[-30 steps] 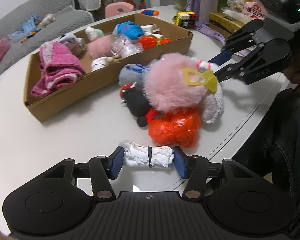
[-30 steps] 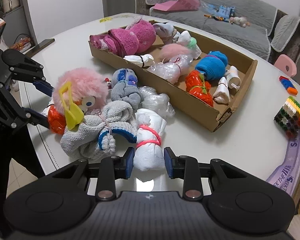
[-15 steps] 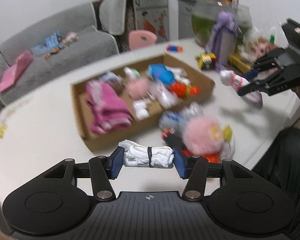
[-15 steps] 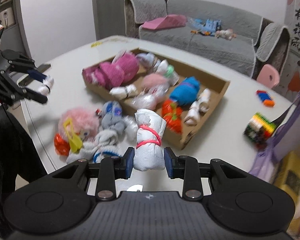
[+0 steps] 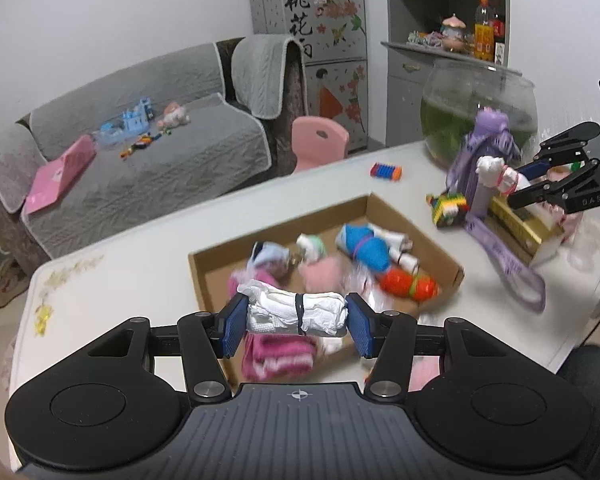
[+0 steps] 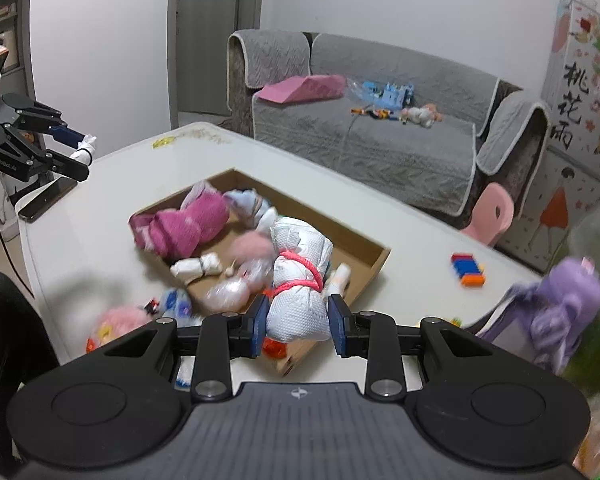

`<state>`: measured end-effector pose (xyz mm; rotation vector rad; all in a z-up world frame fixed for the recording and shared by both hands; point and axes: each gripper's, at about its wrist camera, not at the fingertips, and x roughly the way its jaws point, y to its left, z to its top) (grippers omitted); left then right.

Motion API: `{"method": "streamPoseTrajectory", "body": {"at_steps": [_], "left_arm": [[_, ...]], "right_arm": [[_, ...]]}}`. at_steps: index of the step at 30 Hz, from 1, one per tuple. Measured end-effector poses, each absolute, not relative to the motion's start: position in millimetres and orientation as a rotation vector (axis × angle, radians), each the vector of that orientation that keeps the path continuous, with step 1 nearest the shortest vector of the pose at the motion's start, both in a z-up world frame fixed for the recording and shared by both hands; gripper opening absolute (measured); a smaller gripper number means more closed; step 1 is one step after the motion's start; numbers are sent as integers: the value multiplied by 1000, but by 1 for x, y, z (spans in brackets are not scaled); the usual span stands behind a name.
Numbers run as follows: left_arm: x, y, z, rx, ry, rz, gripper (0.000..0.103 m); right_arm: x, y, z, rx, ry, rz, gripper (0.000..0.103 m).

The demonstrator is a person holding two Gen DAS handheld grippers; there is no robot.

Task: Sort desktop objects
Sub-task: 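Carry both sock rolls into the box and open both tools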

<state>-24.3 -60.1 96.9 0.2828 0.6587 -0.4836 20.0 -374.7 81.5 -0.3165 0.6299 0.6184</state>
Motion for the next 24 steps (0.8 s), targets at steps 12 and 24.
{"method": "streamPoseTrajectory", "body": {"at_steps": [12,24], "left_arm": [[17,-101,104,245,654,-540,59],[66,-128,55,219,759,-557,59]], "right_arm": [[55,-351,104,-324,587,725,29],[93,-325,88,-305,631,782,29]]}}
